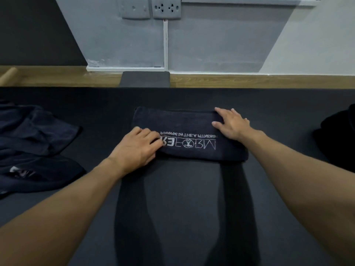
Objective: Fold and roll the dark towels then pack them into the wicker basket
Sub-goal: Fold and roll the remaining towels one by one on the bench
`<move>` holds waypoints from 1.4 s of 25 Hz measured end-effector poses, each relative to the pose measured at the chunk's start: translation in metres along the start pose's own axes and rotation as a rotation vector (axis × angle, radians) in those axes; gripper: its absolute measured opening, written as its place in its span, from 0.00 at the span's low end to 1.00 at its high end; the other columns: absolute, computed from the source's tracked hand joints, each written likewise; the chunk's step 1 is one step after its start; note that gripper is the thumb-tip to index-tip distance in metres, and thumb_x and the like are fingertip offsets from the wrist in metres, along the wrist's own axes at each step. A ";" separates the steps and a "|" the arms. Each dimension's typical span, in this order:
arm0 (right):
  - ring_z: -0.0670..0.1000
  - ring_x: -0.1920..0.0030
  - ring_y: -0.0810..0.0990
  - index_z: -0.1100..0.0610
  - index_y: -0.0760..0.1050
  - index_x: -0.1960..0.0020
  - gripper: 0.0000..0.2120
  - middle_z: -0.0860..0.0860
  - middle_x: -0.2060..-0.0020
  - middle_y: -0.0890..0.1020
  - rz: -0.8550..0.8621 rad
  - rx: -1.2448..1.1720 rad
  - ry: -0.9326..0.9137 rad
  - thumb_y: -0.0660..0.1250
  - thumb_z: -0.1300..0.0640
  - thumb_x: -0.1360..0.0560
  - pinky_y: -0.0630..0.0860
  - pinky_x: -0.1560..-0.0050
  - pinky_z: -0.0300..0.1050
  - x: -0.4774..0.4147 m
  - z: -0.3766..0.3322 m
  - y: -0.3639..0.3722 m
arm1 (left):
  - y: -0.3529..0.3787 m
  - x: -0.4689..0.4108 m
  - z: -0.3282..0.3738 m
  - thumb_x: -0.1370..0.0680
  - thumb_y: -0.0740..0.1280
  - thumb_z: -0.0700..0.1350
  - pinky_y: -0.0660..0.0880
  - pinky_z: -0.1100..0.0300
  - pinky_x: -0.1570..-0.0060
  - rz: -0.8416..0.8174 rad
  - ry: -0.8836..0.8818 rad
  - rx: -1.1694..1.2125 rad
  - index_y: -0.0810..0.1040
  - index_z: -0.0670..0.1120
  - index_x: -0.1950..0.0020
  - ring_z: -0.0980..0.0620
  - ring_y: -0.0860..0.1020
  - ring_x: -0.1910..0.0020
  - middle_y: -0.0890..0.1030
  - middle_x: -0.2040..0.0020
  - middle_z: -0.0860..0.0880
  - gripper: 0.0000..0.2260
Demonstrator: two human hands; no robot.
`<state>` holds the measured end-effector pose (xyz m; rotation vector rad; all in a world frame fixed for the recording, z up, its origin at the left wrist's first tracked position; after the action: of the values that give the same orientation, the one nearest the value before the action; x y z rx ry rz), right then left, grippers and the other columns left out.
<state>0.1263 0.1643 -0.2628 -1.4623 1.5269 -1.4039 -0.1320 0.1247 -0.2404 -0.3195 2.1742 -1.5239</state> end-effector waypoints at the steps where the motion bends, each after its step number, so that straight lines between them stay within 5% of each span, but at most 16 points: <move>1: 0.58 0.26 0.62 0.48 0.64 0.26 0.27 0.51 0.27 0.68 -0.004 0.007 0.034 0.64 0.43 0.22 0.60 0.31 0.65 0.000 0.002 -0.009 | -0.008 -0.002 -0.019 0.25 0.61 0.44 0.73 0.49 0.57 0.005 -0.103 -0.031 0.81 0.45 0.49 0.41 0.77 0.56 0.79 0.50 0.43 0.11; 3: 0.56 0.37 0.73 0.51 0.74 0.40 0.21 0.51 0.42 0.77 -0.068 0.014 0.049 0.70 0.41 0.27 0.69 0.39 0.54 0.011 -0.008 -0.009 | -0.017 0.008 -0.080 0.22 0.64 0.42 0.72 0.47 0.56 -0.032 -0.603 0.070 0.81 0.46 0.47 0.39 0.77 0.55 0.76 0.50 0.42 0.08; 5: 0.52 0.51 0.77 0.54 0.74 0.55 0.17 0.50 0.56 0.77 -0.257 -0.127 0.019 0.73 0.42 0.29 0.75 0.56 0.43 0.038 -0.030 0.015 | 0.001 0.050 -0.118 0.21 0.65 0.49 0.75 0.46 0.50 -0.111 -1.191 0.414 0.73 0.46 0.41 0.35 0.78 0.48 0.77 0.44 0.40 0.11; 7: 0.49 0.60 0.77 0.56 0.73 0.59 0.15 0.51 0.61 0.77 -0.457 -0.409 0.063 0.75 0.47 0.28 0.76 0.66 0.41 0.074 -0.047 0.044 | 0.025 0.073 -0.096 0.24 0.67 0.61 0.77 0.46 0.46 -0.201 -1.430 0.741 0.67 0.45 0.39 0.36 0.79 0.47 0.79 0.42 0.40 0.24; 11: 0.52 0.54 0.83 0.53 0.70 0.37 0.23 0.55 0.54 0.81 -0.374 -0.771 0.064 0.75 0.56 0.27 0.83 0.60 0.49 0.104 -0.050 0.047 | 0.034 0.068 -0.020 0.27 0.70 0.62 0.78 0.48 0.47 -0.518 -1.253 0.789 0.67 0.46 0.39 0.40 0.78 0.43 0.78 0.41 0.46 0.27; 14: 0.50 0.58 0.82 0.36 0.68 0.29 0.31 0.54 0.61 0.76 -0.327 -0.881 -0.094 0.73 0.58 0.25 0.84 0.61 0.52 0.123 -0.058 0.047 | 0.020 0.076 0.001 0.27 0.74 0.51 0.82 0.51 0.59 -0.362 -1.377 1.189 0.71 0.49 0.42 0.48 0.79 0.46 0.79 0.43 0.51 0.18; 17: 0.55 0.58 0.85 0.43 0.78 0.36 0.18 0.57 0.52 0.83 -0.390 -0.890 -0.118 0.70 0.58 0.23 0.84 0.60 0.56 0.146 -0.065 0.058 | 0.015 0.094 0.036 0.26 0.73 0.38 0.82 0.40 0.56 -0.166 -1.508 1.733 0.70 0.52 0.36 0.47 0.82 0.45 0.81 0.42 0.50 0.22; 19: 0.53 0.57 0.86 0.48 0.81 0.39 0.14 0.55 0.48 0.84 -0.428 -0.835 -0.118 0.70 0.58 0.23 0.84 0.60 0.54 0.149 -0.064 0.062 | 0.007 0.102 0.050 0.25 0.71 0.32 0.83 0.43 0.59 -0.033 -1.481 1.835 0.67 0.54 0.30 0.46 0.83 0.47 0.81 0.41 0.49 0.29; 22: 0.51 0.53 0.84 0.51 0.80 0.39 0.18 0.57 0.45 0.82 -0.527 -0.959 -0.099 0.70 0.67 0.25 0.83 0.55 0.50 0.155 -0.066 0.068 | -0.018 0.116 0.027 0.25 0.71 0.34 0.81 0.55 0.68 0.168 -1.385 1.469 0.64 0.60 0.27 0.50 0.84 0.56 0.77 0.42 0.56 0.34; 26: 0.50 0.49 0.83 0.52 0.76 0.38 0.30 0.53 0.44 0.83 -0.557 -1.064 -0.188 0.68 0.80 0.31 0.80 0.47 0.43 0.164 -0.082 0.067 | -0.055 0.116 0.006 0.22 0.68 0.35 0.78 0.60 0.72 0.445 -1.166 1.307 0.79 0.51 0.46 0.47 0.82 0.62 0.82 0.44 0.55 0.12; 28: 0.45 0.53 0.83 0.48 0.78 0.44 0.25 0.48 0.51 0.85 -0.297 -0.829 -0.302 0.73 0.73 0.32 0.78 0.49 0.38 0.152 -0.083 0.049 | -0.054 0.116 0.004 0.23 0.62 0.27 0.81 0.60 0.65 0.458 -1.137 1.356 0.80 0.43 0.54 0.50 0.81 0.58 0.84 0.53 0.49 0.13; 31: 0.43 0.67 0.77 0.42 0.80 0.55 0.16 0.43 0.67 0.80 0.001 -0.534 -0.391 0.79 0.61 0.33 0.73 0.60 0.33 0.144 -0.082 0.027 | -0.056 0.111 0.007 0.31 0.61 0.21 0.79 0.63 0.48 0.316 -0.975 1.196 0.81 0.47 0.51 0.56 0.81 0.50 0.82 0.51 0.54 0.23; 33: 0.46 0.69 0.74 0.46 0.82 0.57 0.09 0.49 0.67 0.79 0.028 -0.574 -0.418 0.78 0.57 0.32 0.73 0.63 0.36 0.142 -0.082 0.024 | -0.051 0.113 0.010 0.31 0.70 0.26 0.76 0.65 0.49 0.204 -0.926 1.021 0.82 0.48 0.49 0.57 0.81 0.51 0.82 0.51 0.55 0.19; 35: 0.44 0.68 0.74 0.55 0.82 0.55 0.06 0.54 0.66 0.78 -0.085 -0.728 -0.326 0.75 0.54 0.28 0.74 0.65 0.38 0.135 -0.075 0.034 | -0.037 0.120 0.003 0.28 0.73 0.31 0.79 0.63 0.58 0.218 -1.047 1.198 0.82 0.48 0.52 0.54 0.82 0.61 0.84 0.58 0.52 0.13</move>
<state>0.0167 0.0516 -0.2421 -2.0688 1.8577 -0.5969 -0.2374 0.0559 -0.2356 -0.3166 0.3519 -1.6649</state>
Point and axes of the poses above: each hand's wrist, its own x-axis away from the middle knuckle, its own y-axis out of the palm, z = x × y, the point moved 10 cm from there along -x, towards the middle knuckle
